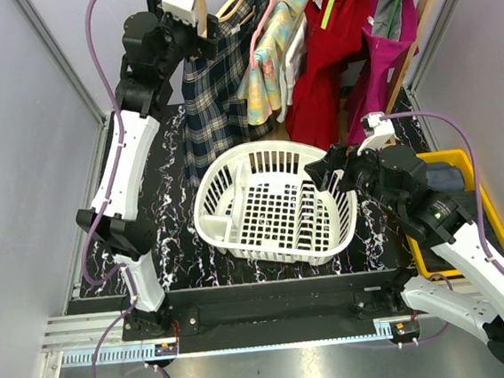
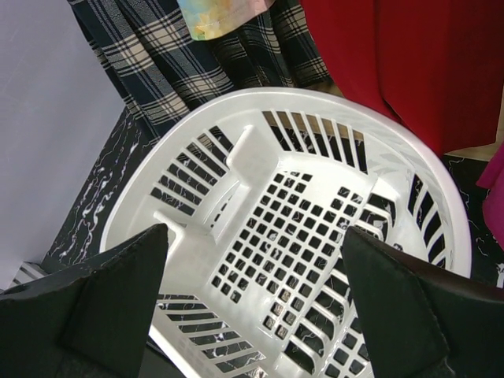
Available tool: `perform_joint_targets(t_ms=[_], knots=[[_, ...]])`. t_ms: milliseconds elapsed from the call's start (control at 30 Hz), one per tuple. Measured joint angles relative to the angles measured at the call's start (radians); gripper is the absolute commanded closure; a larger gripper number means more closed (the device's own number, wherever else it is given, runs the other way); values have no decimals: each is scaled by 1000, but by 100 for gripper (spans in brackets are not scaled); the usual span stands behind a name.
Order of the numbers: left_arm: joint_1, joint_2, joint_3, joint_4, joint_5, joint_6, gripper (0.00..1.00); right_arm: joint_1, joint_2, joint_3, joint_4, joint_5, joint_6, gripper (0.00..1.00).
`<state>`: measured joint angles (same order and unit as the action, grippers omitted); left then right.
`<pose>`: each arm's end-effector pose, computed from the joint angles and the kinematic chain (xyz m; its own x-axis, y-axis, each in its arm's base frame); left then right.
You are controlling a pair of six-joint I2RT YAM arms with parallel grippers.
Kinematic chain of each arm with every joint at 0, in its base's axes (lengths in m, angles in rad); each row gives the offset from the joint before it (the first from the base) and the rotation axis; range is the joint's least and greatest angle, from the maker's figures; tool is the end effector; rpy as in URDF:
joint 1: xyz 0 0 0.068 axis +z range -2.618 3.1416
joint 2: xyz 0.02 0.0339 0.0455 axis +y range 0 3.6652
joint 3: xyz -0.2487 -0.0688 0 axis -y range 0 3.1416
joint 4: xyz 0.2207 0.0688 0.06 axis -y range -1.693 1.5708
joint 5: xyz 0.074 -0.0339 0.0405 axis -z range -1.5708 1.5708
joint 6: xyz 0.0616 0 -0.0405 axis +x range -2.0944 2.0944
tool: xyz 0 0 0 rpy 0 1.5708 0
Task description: Remove the skirt from the hanger
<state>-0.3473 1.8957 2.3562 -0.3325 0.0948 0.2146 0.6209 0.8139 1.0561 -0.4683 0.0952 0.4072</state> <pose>0.3785 -0.1432 0.5183 0.2082 0.1501 -0.9665 0.3918 0.8926 0.2230 0.1506 0.1005 0.3751 -0.3670 0.2222 -0.9033 -0.3904 0.8446 0.3664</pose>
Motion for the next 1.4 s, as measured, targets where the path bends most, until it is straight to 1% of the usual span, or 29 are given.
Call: perform_joint_targets(t_ms=[233, 300, 467, 600, 700, 733, 767, 833, 867, 933, 967, 1033, 1167, 1233, 1300, 1333, 1400], knots=[[-26, 2, -67, -20, 37, -6, 2, 0, 20, 0, 3, 0, 0, 0], [-34, 2, -90, -29, 42, -6, 5, 0, 22, 0, 5, 0, 0, 0], [-47, 2, -115, -56, 58, -5, 18, 0, 22, 0, 11, 1, 0, 1], [-47, 3, -109, -64, 58, -11, 20, 0, 19, 0, 11, 0, 0, 1], [-47, 18, -68, -75, 58, -14, 23, 0, 14, 0, 11, 0, 0, 2], [-47, 24, -51, -77, 58, -14, 27, 0, 13, 0, 12, 0, 0, 2], [-47, 29, -39, -77, 57, -14, 34, 0, 13, 0, 12, 0, 0, 3], [-47, 45, 3, -77, 55, -18, 41, 0, 14, 0, 12, 0, 0, 3], [-47, 51, 14, -76, 55, -19, 50, 0, 15, 0, 12, 0, 0, 3], [-47, 61, 35, -76, 56, -24, 57, 0, 16, 0, 11, 0, 0, 3], [-47, 64, 41, -75, 57, -24, 62, 0, 17, 0, 11, 0, 0, 3], [-47, 71, 46, -74, 60, -25, 65, 0, 16, 0, 11, 0, 0, 3], [-47, 77, 46, -77, 72, -23, 66, 0, 16, 0, 11, 0, 0, 4], [-46, 82, 46, -77, 82, -21, 74, 0, 16, 0, 11, 0, 0, 4], [-45, 84, 46, -77, 90, -19, 86, 0, 16, 0, 11, 0, 0, 5], [-44, 84, 46, -77, 87, -18, 100, 0, 16, 0, 11, 0, 0, 5], [-40, 85, 46, -72, 90, -13, 100, 0, 16, 0, 11, 0, 0, 6]])
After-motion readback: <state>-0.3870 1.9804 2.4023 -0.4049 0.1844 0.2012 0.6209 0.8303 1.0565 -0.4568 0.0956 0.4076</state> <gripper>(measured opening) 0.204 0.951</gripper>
